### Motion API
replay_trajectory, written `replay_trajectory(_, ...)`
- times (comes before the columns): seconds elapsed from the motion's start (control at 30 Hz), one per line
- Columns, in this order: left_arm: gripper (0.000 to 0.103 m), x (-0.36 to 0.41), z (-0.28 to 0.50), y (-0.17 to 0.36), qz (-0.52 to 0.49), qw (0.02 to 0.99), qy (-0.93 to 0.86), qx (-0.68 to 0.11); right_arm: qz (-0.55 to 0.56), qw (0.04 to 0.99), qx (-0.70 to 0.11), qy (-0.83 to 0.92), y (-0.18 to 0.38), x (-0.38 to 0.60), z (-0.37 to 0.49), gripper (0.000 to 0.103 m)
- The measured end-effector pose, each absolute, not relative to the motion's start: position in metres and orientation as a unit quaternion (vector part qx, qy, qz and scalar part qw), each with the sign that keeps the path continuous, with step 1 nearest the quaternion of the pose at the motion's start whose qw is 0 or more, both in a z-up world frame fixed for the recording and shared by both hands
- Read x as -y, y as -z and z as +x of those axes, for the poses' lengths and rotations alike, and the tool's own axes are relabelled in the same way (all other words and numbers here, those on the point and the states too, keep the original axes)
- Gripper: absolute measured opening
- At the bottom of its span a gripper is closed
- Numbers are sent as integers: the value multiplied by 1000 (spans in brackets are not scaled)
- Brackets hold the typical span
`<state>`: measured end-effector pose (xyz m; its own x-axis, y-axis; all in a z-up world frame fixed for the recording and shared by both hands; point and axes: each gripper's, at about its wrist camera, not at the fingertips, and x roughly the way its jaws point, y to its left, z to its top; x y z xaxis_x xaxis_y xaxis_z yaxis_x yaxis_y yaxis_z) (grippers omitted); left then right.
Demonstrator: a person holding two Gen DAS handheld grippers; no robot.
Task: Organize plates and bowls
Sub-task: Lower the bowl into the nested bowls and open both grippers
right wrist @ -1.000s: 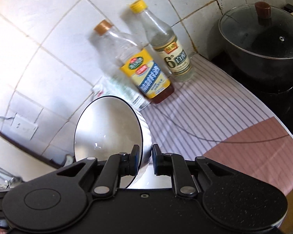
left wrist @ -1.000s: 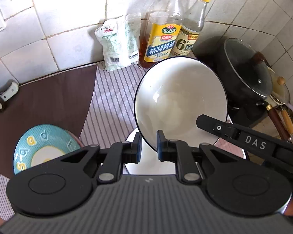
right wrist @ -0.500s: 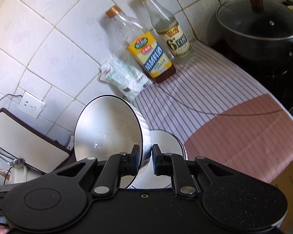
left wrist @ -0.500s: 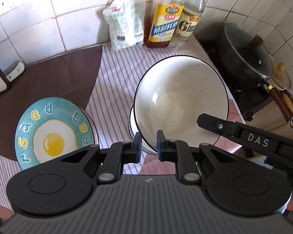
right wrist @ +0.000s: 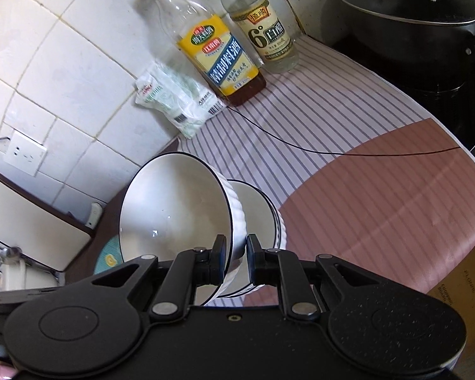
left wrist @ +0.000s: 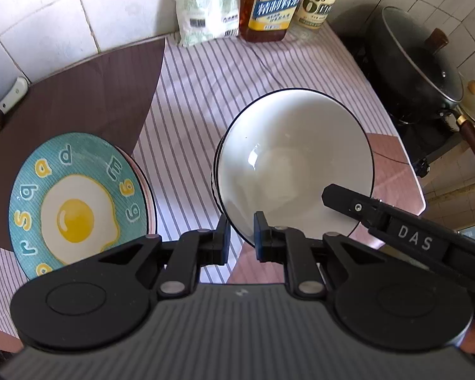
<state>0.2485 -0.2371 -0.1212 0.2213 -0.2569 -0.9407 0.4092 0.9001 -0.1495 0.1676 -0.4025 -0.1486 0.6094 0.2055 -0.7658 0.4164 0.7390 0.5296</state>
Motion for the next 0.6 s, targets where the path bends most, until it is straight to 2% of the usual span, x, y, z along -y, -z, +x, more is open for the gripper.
replay_trajectory(0.47, 15, 232, 265, 148, 16, 750, 211, -627, 242, 849, -463, 77, 151, 386, 181, 18)
replay_trajectory(0.57, 20, 231, 264, 147, 15, 757, 213, -617, 178, 865, -463, 77, 147, 374, 184, 23)
replay_trajectory(0.6, 20, 233, 260, 144, 34, 763, 218, -607, 160, 873, -456, 75, 145, 370, 184, 27)
